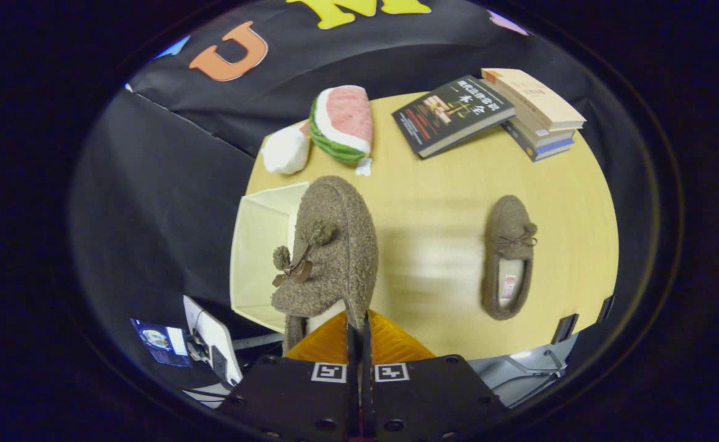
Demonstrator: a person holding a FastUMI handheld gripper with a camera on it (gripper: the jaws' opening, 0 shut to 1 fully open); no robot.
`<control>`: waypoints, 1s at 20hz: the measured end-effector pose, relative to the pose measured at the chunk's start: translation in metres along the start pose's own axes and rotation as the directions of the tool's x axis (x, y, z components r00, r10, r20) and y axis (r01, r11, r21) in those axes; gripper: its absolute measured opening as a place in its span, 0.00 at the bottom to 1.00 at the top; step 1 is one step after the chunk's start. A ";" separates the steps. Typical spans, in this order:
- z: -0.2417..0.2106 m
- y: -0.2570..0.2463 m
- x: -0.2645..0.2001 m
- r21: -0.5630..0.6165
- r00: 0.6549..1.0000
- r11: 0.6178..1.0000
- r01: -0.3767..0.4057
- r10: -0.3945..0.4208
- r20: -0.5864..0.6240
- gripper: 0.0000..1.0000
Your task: Open the storage box then place both shoes into the box .Put the left shoe in first, then the right shoe, with the right side of both shoes facing outward in a uniform manner.
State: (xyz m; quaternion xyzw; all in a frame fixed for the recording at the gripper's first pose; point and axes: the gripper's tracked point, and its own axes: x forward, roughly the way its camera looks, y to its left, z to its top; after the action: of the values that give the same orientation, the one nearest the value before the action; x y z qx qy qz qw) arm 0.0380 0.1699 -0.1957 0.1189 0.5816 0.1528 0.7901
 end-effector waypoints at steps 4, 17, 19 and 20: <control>0.002 0.082 0.004 -0.057 0.998 0.996 -0.068 0.068 0.000 0.02; 0.001 0.148 0.186 0.024 0.987 0.988 0.152 -0.151 -0.050 0.02; 0.002 0.147 0.212 0.041 0.984 0.984 0.172 -0.169 -0.064 0.02; 0.004 0.142 0.224 0.039 0.979 0.980 0.193 -0.190 -0.071 0.02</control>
State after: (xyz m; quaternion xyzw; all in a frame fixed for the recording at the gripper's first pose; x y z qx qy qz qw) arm 0.0895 0.3864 -0.3402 0.0748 0.6200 0.0665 0.7782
